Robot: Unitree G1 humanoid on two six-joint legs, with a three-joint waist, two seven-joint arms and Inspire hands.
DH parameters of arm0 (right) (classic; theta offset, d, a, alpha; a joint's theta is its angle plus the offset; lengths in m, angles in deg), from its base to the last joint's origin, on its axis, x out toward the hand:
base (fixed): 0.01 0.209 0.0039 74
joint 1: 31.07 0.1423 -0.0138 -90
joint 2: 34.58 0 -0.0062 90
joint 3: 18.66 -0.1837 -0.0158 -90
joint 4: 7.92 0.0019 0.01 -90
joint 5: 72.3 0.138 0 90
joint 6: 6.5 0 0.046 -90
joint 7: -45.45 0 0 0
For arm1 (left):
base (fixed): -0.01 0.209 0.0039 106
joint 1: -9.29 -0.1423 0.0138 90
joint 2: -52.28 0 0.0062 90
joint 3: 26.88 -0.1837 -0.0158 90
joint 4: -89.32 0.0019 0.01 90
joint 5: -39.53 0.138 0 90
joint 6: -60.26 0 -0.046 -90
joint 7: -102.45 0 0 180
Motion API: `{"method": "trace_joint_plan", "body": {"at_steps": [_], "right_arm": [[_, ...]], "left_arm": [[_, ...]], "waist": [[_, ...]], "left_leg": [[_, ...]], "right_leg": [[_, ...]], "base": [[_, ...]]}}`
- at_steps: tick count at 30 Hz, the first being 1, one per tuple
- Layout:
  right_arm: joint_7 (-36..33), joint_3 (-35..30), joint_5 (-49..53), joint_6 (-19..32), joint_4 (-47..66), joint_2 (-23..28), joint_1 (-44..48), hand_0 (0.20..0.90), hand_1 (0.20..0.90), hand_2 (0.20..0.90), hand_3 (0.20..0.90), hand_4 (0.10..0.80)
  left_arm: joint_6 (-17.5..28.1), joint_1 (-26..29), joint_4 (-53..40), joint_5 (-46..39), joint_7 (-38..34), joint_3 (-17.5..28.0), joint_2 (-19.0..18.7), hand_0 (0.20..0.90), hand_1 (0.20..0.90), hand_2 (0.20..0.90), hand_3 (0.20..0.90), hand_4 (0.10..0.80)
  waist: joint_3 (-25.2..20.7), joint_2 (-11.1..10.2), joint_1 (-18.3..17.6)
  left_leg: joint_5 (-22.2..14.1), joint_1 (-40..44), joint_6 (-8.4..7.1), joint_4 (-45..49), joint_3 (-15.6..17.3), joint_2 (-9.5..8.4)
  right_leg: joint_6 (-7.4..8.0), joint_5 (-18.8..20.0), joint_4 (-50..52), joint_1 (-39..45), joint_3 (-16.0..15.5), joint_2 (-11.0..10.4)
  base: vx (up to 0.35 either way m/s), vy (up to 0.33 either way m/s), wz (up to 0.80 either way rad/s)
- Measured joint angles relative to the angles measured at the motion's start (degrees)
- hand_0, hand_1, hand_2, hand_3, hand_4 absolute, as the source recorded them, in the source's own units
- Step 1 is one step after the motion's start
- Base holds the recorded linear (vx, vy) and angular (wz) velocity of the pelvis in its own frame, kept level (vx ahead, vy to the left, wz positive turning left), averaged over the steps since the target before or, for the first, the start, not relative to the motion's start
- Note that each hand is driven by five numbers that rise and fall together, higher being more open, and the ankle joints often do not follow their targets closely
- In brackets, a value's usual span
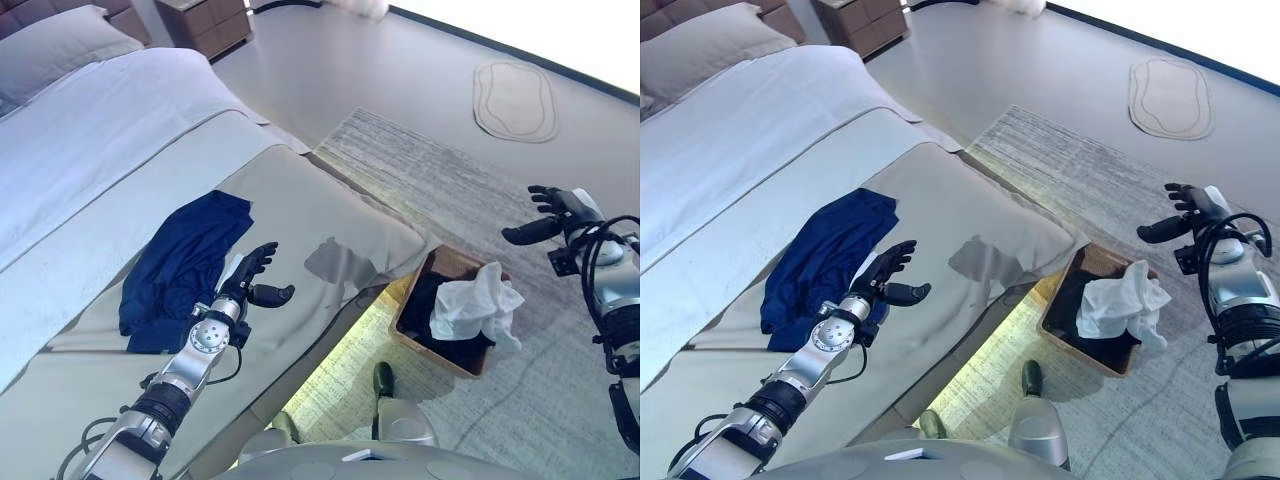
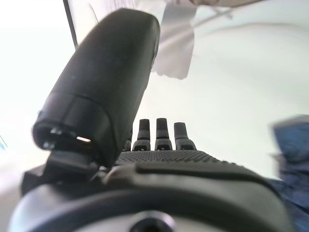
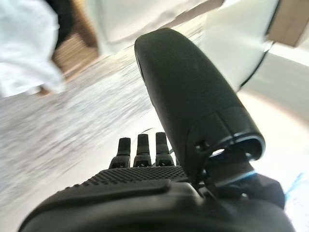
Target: Pick up the clothes from the bed and place them into the basket
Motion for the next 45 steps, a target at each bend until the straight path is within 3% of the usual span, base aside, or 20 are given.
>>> {"method": "trace_joint_plan", "body": {"at_steps": [11,14,16,17,18,20,22,24,25,29,35,37,42,43,45], "right_arm": [[-4.68,6.9,-1.36,2.35,0.13,-8.43,6.39,0.9,0.9,0.9,0.9,0.8],[-5.64,7.35,-2.35,3.32,0.26,-9.98,7.98,0.9,0.9,0.9,0.9,0.8],[-8.15,7.73,-2.37,3.26,0.11,-10.58,8.31,0.9,0.9,0.9,0.9,0.8],[-9.16,7.76,-2.38,3.14,-0.11,-10.45,8.27,0.9,0.9,0.9,0.9,0.8],[-10.73,7.73,-2.54,2.77,-0.2,-9.86,8.28,0.9,0.9,0.9,0.9,0.8],[-12.0,7.75,-3.6,2.41,-0.25,-8.92,8.37,0.9,0.9,0.9,0.9,0.8],[-12.29,7.73,-3.62,2.12,-0.23,-8.81,8.41,0.9,0.9,0.9,0.9,0.8],[-12.58,7.69,-3.8,1.99,-0.18,-8.66,8.55,0.9,0.9,0.9,0.9,0.8],[-12.7,7.69,-4.08,2.0,-0.16,-8.65,9.01,0.9,0.9,0.9,0.9,0.8],[-12.55,7.69,-5.39,0.76,-0.23,-8.12,9.24,0.9,0.9,0.9,0.9,0.8],[-12.39,7.7,-6.04,-0.91,-5.22,-6.16,14.08,0.9,0.9,0.9,0.9,0.8],[-12.54,7.7,-6.01,-1.22,-8.47,-5.32,18.96,0.9,0.9,0.9,0.9,0.8],[-14.41,8.31,-4.58,-1.59,-11.47,-2.12,27.82,0.9,0.9,0.9,0.9,0.8],[-15.62,8.38,-3.7,-1.75,-11.15,-2.1,28.95,0.9,0.9,0.9,0.9,0.8],[-16.29,8.63,-2.52,-2.6,-11.07,-2.76,28.94,0.9,0.9,0.9,0.9,0.8]], "left_arm": [[-1.42,-4.47,0.13,0.07,-2.1,7.29,-0.25,0.9,0.9,0.9,0.9,0.8],[-1.58,-5.71,-0.14,0.13,-1.87,7.99,-0.84,0.9,0.9,0.9,0.9,0.8],[-2.47,-6.13,-0.69,0.23,-0.21,8.31,-1.12,0.9,0.9,0.9,0.9,0.8],[-2.51,-5.85,-0.72,0.23,0.41,8.3,-1.2,0.9,0.9,0.9,0.9,0.8],[-2.54,-5.11,-0.74,0.24,1.35,8.22,-1.21,0.9,0.9,0.9,0.9,0.8],[-2.54,-3.68,-0.7,0.28,2.47,7.85,-1.65,0.9,0.9,0.9,0.9,0.8],[-2.51,-3.16,-0.7,0.66,3.22,6.61,-2.83,0.9,0.9,0.9,0.9,0.8],[-2.42,-3.15,-0.64,0.85,3.44,4.51,-4.32,0.9,0.9,0.9,0.9,0.8],[-2.35,-3.32,-0.61,1.04,3.44,4.25,-4.31,0.9,0.9,0.9,0.9,0.8],[-1.75,-3.81,-0.62,2.28,4.14,4.1,-4.24,0.9,0.9,0.9,0.9,0.8],[2.3,-3.41,-0.85,2.47,4.36,2.67,-4.38,0.9,0.9,0.9,0.9,0.8],[4.24,-2.2,-2.5,2.36,4.11,2.56,-5.04,0.9,0.9,0.9,0.9,0.8],[7.18,3.38,-7.1,2.17,2.39,2.24,-5.57,0.9,0.9,0.9,0.9,0.8],[7.71,4.83,-8.83,2.15,1.56,2.23,-6.03,0.9,0.9,0.9,0.9,0.8],[7.75,5.06,-10.85,1.85,0.48,2.18,-6.12,0.9,0.9,0.9,0.9,0.8]], "waist": [[-0.42,-0.38,9.9],[-0.58,-0.3,13.09],[-0.64,-0.25,13.1],[-0.65,-0.27,12.57],[-0.66,-0.28,11.53],[-0.66,-0.29,11.01],[-0.66,-0.28,11.69],[-0.66,-0.92,12.22],[-0.61,-0.96,12.77],[-0.45,-1.0,13.69],[0.58,-0.94,13.79],[4.62,-0.03,13.84],[13.25,2.63,15.52],[16.35,3.05,16.33],[17.47,3.38,16.87]], "left_leg": [[2.9,-4.01,0.53,-0.1,-11.59,-1.1],[3.11,-5.28,0.71,-0.17,-14.22,-2.06],[3.69,-6.19,1.27,0.04,-18.3,-2.88],[4.21,-6.7,1.57,0.02,-21.19,-3.51],[5.19,-8.0,2.41,0.08,-26.22,-4.47],[6.48,-9.75,3.34,0.15,-32.02,-5.38],[6.99,-10.08,3.87,0.15,-34.91,-5.49],[6.99,-10.44,3.84,1.19,-38.82,-6.66],[7.23,-10.88,3.49,1.47,-39.11,-6.8],[7.68,-12.84,2.82,2.52,-38.64,-5.58],[8.6,-17.73,1.5,4.49,-37.79,-5.97],[8.54,-19.28,1.43,6.11,-37.73,-6.37],[7.47,-27.8,0.78,13.4,-37.91,-8.47],[6.63,-30.04,0.85,16.05,-37.86,-9.48],[4.34,-34.17,1.46,19.77,-37.12,-10.28]], "right_leg": [[0.07,-0.14,-0.09,3.14,-10.34,-2.41],[0.95,-0.82,-0.04,4.18,-12.11,-3.46],[1.72,-1.44,-0.04,5.59,-12.93,-4.0],[1.73,-2.31,-0.03,6.75,-12.07,-4.29],[0.35,-4.26,0.34,8.11,-8.29,-4.43],[-0.29,-6.46,1.69,9.16,-4.31,-4.45],[0.36,-8.88,4.73,9.11,-2.4,-4.4],[1.53,-14.68,6.59,10.29,0.69,-4.26],[2.43,-15.07,6.48,10.66,0.44,-4.22],[2.39,-15.06,6.32,10.69,-2.13,-2.57],[2.69,-15.28,9.13,5.78,-2.66,-3.06],[3.37,-16.72,13.46,2.97,-2.49,-3.91],[2.54,-22.45,30.22,-9.54,-1.65,-7.18],[1.83,-24.53,35.44,-12.68,-1.45,-8.62],[0.73,-26.92,40.07,-16.69,-1.79,-9.98]], "base": [[-0.015,0.001,0.52],[0.014,-0.011,0.57],[0.082,-0.02,0.93],[0.15,0.0,1.85],[0.179,0.016,2.02],[0.16,0.023,1.78],[0.127,0.007,1.04],[0.108,-0.01,0.94],[0.12,-0.005,0.64],[0.076,0.027,0.26],[-0.035,0.065,0.08],[-0.103,0.101,-0.01],[-0.051,0.06,0.1],[0.1,0.046,0.23],[0.128,0.052,0.32]]}}
